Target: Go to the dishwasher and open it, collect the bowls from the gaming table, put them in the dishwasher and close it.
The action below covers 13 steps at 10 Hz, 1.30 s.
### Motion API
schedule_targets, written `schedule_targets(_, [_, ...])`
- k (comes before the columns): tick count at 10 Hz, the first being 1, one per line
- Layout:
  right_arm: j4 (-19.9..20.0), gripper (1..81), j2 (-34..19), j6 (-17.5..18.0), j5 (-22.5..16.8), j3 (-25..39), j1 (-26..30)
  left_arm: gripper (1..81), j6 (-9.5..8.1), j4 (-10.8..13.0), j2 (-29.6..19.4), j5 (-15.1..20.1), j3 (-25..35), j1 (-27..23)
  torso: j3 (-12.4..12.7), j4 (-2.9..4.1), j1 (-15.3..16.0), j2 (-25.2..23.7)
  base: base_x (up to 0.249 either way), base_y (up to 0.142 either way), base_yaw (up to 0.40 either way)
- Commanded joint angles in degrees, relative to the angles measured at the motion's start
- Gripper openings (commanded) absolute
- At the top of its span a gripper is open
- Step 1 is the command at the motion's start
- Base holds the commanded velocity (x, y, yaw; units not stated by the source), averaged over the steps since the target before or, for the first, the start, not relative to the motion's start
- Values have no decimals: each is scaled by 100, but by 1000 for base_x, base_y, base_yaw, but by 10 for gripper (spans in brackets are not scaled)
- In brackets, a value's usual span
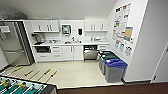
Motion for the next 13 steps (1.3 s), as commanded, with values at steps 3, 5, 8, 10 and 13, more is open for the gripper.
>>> schedule_targets(3, [-42, 10, -32, -17, -273, 15, 181, 10, 2, 21, -41, 317, -27, -271, 0, 0, 0, 0, 256, 0, 0])
schedule_targets(5, [-42, 10, -32, -17, -273, 15, 181, 10, 2, 21, -41, 317, -27, -271, 0, 0, -2, 0, 256, 0, 0])
schedule_targets(8, [-42, 10, -32, -17, -273, 15, 172, 10, 2, 21, -41, 317, -27, -271, 0, 0, 0, 0, 256, 0, 0])
schedule_targets(10, [-42, 10, -32, -17, -273, 23, 190, 10, 2, 21, -41, 308, -27, -271, 0, 0, 0, 0, 251, -30, 0])
schedule_targets(13, [-50, 10, -32, -17, -273, 23, 190, 10, 2, 21, -49, 308, -27, -271, 0, 0, 0, 0, 236, -82, 0])
